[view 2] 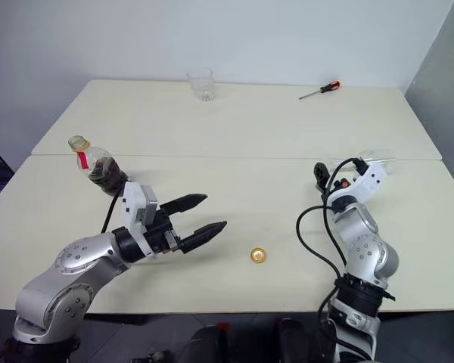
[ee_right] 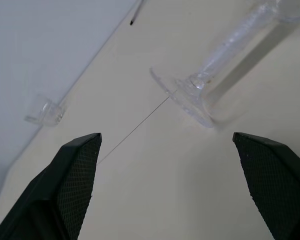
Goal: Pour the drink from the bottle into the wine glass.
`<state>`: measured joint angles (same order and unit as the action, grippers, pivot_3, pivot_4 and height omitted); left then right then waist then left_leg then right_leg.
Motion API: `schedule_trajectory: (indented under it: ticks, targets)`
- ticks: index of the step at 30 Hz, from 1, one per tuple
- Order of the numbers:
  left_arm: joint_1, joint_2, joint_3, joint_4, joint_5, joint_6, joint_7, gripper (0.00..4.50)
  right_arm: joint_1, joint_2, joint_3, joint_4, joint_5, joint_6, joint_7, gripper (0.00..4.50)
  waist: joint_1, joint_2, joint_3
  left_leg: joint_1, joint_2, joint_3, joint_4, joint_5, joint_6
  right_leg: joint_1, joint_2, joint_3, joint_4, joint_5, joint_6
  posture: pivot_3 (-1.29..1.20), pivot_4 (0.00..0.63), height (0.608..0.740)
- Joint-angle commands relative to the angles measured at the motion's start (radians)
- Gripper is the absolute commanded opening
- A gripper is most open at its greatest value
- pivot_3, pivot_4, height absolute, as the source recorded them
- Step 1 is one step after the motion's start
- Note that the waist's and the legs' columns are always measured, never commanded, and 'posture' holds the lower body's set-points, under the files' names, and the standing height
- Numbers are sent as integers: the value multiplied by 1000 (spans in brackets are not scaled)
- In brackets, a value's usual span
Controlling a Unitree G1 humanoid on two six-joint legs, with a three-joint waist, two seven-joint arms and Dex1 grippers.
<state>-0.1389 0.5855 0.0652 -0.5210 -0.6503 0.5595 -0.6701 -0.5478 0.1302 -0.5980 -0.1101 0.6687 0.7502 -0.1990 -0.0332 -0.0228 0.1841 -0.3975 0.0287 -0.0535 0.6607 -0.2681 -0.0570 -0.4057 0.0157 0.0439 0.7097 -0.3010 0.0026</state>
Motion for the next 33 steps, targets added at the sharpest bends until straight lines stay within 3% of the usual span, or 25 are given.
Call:
schedule_trajectory:
  ticks: [1, 10, 33]
  targets:
    - [-16, -4, -14, -5, 17, -32, -24, 4461, -50, 10, -57, 63, 65, -112, -39, 4500, 0, 1, 0, 0, 0, 0, 0, 0, 0, 0, 0, 0, 0, 0, 0, 0, 150, 740]
    - [-68, -10, -22, 48, 36, -43, -44, 4461, -119, -43, -107, 255, 145, -268, -61, 4500, -1, 2, 1, 0, 0, 1, 0, 0, 0, 0, 0, 0, 0, 0, 0, 0, 150, 740]
    - [-137, -19, -30, 91, 50, -35, -76, 4461, -377, -247, -111, 929, 121, -544, 137, 4500, -3, 3, 1, 0, 0, 2, 0, 0, 0, 0, 0, 1, 0, 0, 0, 0, 150, 740]
